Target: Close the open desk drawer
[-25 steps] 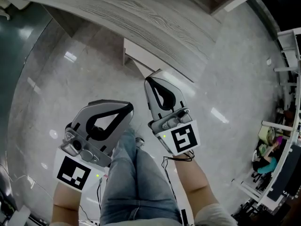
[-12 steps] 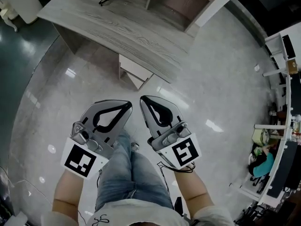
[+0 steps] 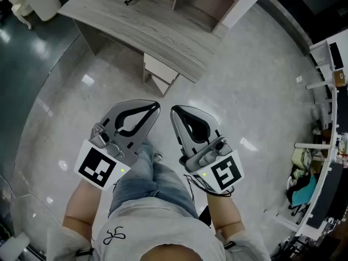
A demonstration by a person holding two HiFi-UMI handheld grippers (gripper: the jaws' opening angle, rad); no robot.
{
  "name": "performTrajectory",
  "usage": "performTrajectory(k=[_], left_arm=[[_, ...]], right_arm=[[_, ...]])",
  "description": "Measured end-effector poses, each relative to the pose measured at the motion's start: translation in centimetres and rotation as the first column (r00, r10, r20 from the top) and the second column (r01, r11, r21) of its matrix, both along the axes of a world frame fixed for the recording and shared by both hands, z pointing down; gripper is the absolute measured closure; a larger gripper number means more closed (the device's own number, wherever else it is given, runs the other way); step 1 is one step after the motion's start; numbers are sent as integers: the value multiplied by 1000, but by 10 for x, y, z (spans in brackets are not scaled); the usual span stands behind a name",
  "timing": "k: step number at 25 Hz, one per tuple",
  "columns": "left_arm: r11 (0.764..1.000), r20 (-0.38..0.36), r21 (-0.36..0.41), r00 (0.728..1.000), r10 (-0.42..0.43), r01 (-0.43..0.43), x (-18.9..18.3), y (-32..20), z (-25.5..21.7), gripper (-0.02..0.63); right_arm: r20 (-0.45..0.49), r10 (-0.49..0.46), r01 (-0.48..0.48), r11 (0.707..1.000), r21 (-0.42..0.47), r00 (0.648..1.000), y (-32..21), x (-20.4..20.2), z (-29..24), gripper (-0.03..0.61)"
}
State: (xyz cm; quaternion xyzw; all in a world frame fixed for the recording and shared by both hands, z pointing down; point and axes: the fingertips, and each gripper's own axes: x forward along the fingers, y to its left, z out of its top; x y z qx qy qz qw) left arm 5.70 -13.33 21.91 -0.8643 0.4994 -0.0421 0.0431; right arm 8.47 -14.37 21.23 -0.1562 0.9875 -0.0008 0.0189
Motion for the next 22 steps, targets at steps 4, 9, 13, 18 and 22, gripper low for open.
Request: performTrajectory(k=[4, 9, 13, 18, 22], left_arm=[[1000, 13, 6, 1000, 2, -2, 13, 14, -13, 604], [1000, 1, 9, 1000, -1, 1, 26, 28, -20, 604], [1000, -4, 9, 1000, -2, 2, 34, 35, -21, 604], [1000, 0, 20, 1000, 1, -1, 43, 40, -26, 604], [999, 13, 31, 1000, 13, -14, 53, 44, -31, 604]], right_arm=[[10, -14, 14, 1000, 5, 1000, 15, 10, -14, 571], [8, -30, 30, 999, 16, 1000, 32, 17, -22, 571], [0, -42, 42, 999, 26, 999, 42, 22, -25, 572], [7, -50, 49, 998, 47, 999, 48, 28, -32, 572], [2, -53, 53, 997, 54, 999, 52, 33, -32, 572]])
